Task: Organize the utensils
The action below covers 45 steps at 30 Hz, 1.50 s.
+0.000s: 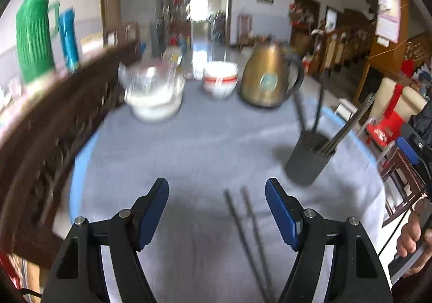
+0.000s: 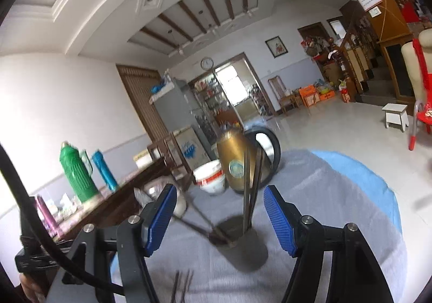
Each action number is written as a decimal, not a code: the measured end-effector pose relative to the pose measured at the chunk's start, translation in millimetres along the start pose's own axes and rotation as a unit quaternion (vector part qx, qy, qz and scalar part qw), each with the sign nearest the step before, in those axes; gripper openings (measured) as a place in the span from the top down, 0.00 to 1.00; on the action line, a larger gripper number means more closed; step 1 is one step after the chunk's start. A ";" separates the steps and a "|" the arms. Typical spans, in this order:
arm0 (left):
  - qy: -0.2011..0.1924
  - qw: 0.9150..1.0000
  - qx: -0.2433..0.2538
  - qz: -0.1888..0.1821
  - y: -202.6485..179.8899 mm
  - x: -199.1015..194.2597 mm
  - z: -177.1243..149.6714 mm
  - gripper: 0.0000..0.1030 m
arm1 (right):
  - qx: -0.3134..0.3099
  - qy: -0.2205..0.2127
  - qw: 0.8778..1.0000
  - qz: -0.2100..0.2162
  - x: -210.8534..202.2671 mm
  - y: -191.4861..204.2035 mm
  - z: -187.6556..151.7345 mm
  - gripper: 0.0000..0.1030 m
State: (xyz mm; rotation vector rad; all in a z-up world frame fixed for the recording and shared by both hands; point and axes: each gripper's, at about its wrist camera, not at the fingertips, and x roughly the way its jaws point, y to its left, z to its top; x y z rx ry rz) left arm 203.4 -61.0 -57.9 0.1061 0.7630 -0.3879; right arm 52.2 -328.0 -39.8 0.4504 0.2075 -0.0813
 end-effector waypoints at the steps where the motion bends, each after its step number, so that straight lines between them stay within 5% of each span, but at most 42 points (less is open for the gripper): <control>1: 0.010 1.000 -0.004 -0.001 2.1 5.1 -4.3 0.27 | -0.006 0.017 1.000 0.001 3.7 2.9 -10.8 0.32; 9: 0.066 0.998 -0.004 0.019 10.3 32.7 -42.3 0.27 | -0.023 0.101 0.995 0.004 32.8 18.5 -73.6 0.32; 19: 0.091 0.995 -0.003 0.049 12.6 47.3 -63.1 0.27 | -0.046 0.143 0.989 -0.003 58.8 30.0 -115.9 0.32; 45: 0.094 0.993 0.001 0.068 17.1 53.8 -70.7 0.27 | -0.031 0.180 0.983 -0.019 73.8 26.0 -137.1 0.31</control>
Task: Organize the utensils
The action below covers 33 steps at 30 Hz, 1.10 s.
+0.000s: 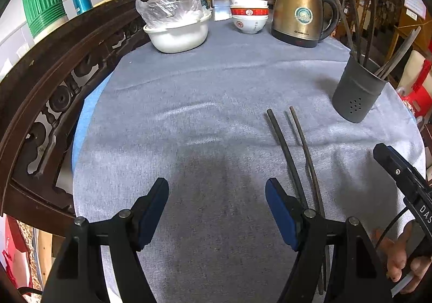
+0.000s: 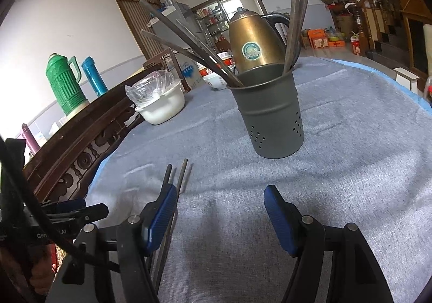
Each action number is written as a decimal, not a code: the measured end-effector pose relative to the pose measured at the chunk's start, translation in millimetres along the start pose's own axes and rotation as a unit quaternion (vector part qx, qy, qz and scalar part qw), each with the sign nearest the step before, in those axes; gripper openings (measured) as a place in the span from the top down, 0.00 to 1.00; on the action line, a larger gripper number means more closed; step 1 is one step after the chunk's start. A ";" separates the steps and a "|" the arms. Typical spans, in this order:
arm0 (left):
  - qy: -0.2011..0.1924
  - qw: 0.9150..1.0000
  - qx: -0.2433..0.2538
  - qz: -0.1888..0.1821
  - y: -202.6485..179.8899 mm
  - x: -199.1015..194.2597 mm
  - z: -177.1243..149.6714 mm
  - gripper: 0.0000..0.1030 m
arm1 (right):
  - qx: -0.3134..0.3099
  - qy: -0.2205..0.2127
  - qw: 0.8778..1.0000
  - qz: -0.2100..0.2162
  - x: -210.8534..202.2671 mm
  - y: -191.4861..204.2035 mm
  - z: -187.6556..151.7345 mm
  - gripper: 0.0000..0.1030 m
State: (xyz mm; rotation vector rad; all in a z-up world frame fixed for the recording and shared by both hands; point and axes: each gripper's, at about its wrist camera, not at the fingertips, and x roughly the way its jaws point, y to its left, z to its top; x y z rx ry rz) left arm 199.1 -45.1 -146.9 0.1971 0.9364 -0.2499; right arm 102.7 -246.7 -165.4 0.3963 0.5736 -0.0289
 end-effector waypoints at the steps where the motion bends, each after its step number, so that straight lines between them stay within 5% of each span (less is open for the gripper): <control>1: 0.001 1.000 0.000 0.000 0.2 0.8 -0.5 0.27 | 0.002 0.002 1.000 -0.001 0.8 -0.5 0.0 0.31; 33: 0.024 0.999 0.031 0.020 -14.9 19.3 -11.6 0.27 | 0.039 0.044 0.998 0.007 13.7 -12.5 -4.6 0.31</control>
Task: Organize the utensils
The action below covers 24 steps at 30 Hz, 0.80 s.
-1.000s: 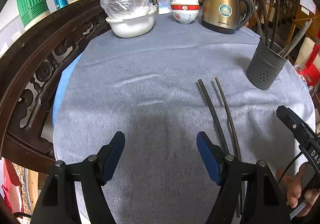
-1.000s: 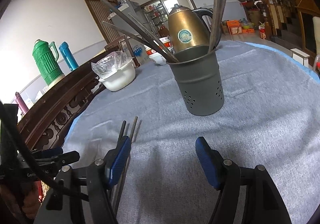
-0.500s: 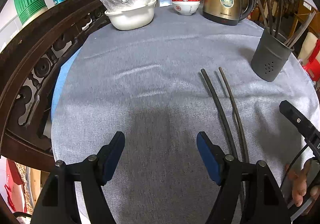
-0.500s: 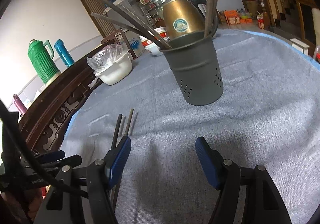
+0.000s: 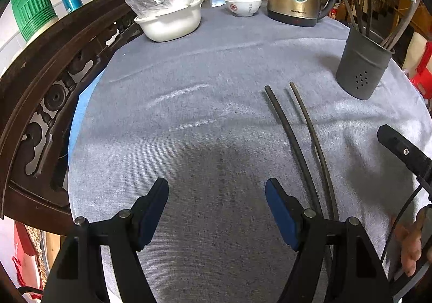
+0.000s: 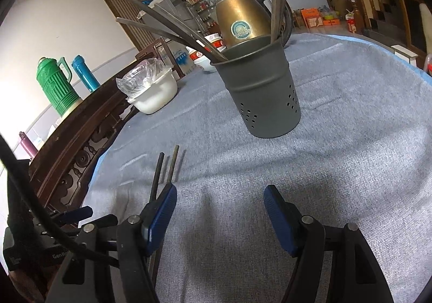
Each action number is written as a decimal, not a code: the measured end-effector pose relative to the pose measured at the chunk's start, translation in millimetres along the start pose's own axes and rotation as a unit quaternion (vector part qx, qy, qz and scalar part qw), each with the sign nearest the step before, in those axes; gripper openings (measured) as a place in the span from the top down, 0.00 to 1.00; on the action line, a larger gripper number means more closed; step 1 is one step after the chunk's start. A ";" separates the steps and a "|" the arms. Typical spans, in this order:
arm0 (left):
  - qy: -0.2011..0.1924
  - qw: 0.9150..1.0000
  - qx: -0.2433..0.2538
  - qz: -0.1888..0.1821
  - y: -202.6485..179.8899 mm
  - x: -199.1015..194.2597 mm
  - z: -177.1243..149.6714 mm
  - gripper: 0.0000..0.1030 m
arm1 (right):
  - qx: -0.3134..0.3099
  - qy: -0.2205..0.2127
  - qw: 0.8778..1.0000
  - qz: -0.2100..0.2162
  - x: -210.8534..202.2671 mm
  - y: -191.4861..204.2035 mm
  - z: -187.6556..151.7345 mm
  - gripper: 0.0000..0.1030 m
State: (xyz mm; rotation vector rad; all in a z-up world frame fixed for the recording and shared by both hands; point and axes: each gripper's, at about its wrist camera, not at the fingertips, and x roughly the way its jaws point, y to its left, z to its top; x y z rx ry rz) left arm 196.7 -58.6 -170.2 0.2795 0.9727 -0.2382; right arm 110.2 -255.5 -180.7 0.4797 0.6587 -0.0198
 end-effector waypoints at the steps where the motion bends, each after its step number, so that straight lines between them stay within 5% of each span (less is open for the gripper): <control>1: 0.000 1.000 0.001 0.000 -0.4 -0.4 -0.5 0.27 | 0.001 0.001 1.000 0.000 0.3 -0.6 0.0 0.31; 24: -0.004 0.999 0.035 -0.008 -18.2 0.4 -4.4 0.27 | 0.014 0.012 1.000 -0.001 4.0 -4.3 -1.2 0.31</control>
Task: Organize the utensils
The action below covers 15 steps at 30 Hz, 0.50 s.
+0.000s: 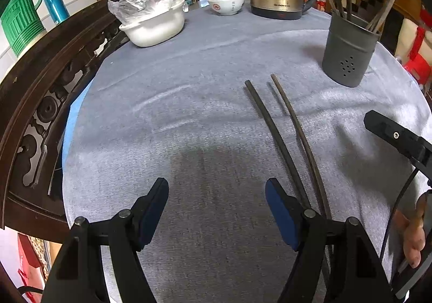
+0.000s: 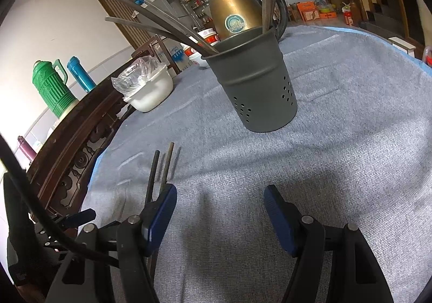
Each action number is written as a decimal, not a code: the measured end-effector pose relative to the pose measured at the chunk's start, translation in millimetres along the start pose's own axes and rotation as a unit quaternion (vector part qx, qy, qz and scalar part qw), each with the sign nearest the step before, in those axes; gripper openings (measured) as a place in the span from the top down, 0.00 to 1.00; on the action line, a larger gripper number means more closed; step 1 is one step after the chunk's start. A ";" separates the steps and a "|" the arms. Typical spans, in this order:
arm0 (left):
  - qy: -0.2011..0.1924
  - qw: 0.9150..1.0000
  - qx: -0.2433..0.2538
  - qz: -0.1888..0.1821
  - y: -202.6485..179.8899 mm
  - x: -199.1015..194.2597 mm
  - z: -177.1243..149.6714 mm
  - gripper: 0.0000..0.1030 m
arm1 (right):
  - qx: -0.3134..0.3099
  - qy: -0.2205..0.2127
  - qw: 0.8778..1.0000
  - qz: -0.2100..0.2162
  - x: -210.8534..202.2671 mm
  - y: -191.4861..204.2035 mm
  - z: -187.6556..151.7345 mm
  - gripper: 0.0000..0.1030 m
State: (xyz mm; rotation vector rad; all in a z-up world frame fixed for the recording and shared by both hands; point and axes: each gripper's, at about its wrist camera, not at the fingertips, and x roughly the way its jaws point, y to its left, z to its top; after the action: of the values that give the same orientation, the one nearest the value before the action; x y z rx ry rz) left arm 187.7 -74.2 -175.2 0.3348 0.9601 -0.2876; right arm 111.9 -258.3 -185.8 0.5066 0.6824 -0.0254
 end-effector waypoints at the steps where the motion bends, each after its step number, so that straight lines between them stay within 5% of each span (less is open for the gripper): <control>1: 0.000 1.000 0.001 -0.001 -1.0 0.4 -0.4 0.27 | 0.001 0.001 1.000 0.001 0.3 -0.3 -0.1 0.31; 15: 0.008 1.000 0.003 -0.010 -5.9 5.7 1.1 0.27 | 0.013 0.005 1.000 0.007 2.0 -4.8 0.1 0.31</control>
State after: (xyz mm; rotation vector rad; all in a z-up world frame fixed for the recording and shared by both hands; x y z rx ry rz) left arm 189.3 -80.5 -180.3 0.3329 0.9787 -0.3066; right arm 112.7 -262.3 -189.1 0.5357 0.6883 -0.0194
